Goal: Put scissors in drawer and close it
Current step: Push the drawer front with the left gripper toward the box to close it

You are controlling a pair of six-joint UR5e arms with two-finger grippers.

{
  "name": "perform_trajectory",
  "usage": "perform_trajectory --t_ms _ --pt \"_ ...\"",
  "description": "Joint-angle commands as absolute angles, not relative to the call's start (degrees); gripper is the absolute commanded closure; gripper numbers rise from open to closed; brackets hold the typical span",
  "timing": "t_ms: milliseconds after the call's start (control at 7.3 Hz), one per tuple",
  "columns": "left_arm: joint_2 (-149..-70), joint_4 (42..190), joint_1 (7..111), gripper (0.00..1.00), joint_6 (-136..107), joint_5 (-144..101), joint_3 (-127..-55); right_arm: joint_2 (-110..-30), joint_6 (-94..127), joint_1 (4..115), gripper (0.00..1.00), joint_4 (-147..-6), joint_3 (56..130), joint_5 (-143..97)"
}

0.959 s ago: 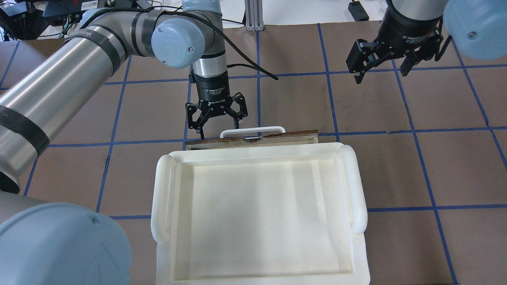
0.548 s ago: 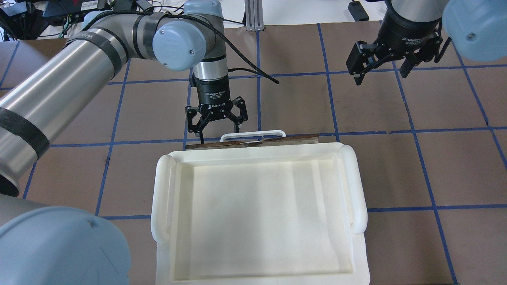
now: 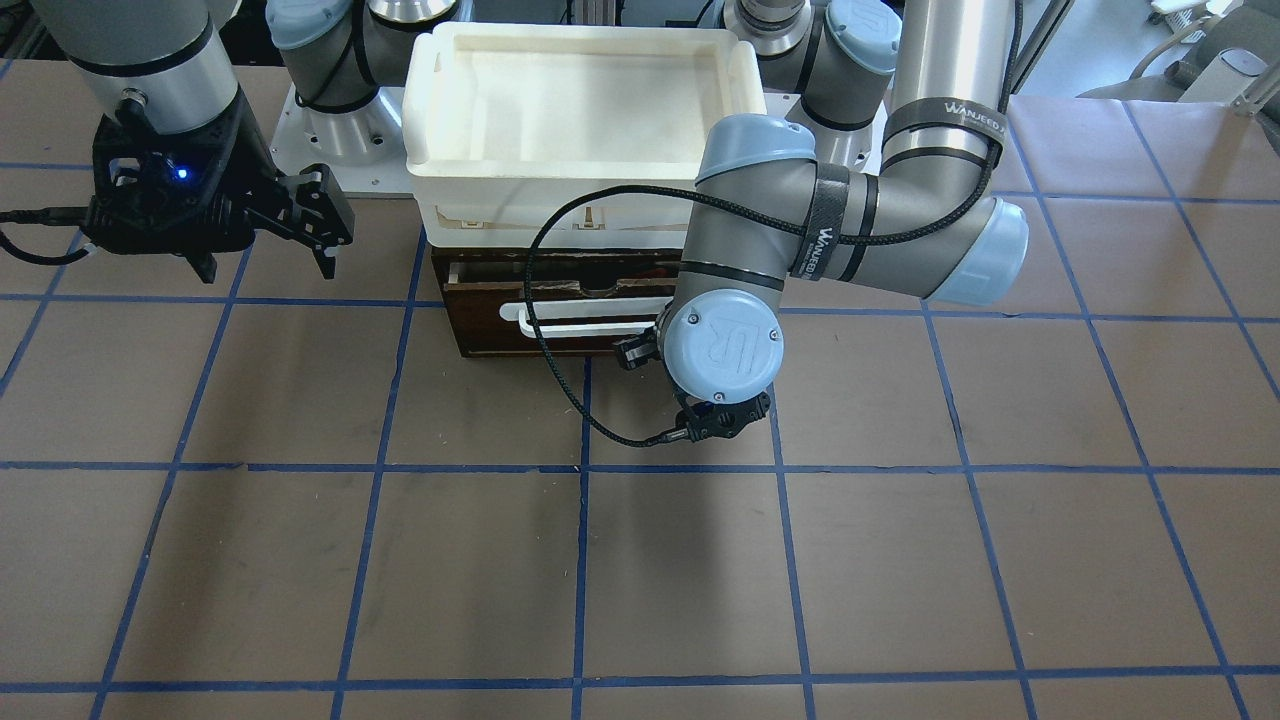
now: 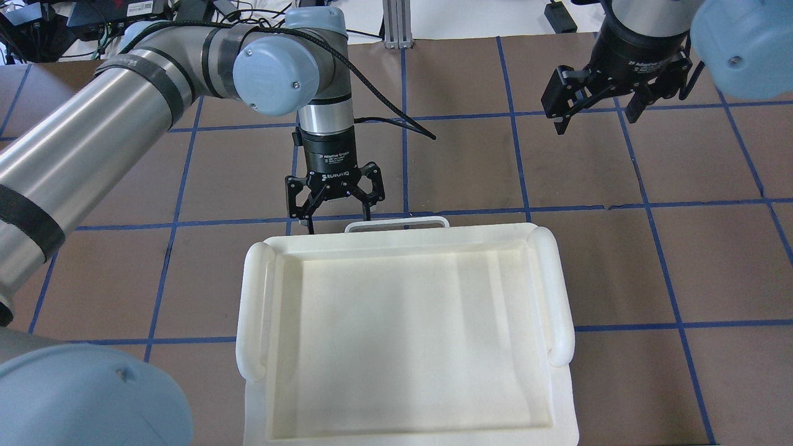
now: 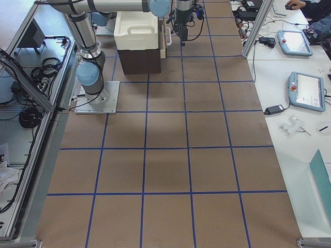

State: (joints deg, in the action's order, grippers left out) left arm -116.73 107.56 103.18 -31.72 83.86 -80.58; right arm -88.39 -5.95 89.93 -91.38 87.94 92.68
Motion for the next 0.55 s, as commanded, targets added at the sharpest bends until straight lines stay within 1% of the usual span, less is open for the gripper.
perform_trajectory --t_ms 0,411 --pt "-116.28 107.84 103.18 0.00 -31.73 83.67 -81.91 -88.42 -5.45 90.00 0.00 -91.76 87.98 92.55" --pt "-116.19 107.84 103.18 0.00 -31.91 83.32 -82.79 -88.50 -5.71 89.91 0.00 -93.69 88.07 91.76"
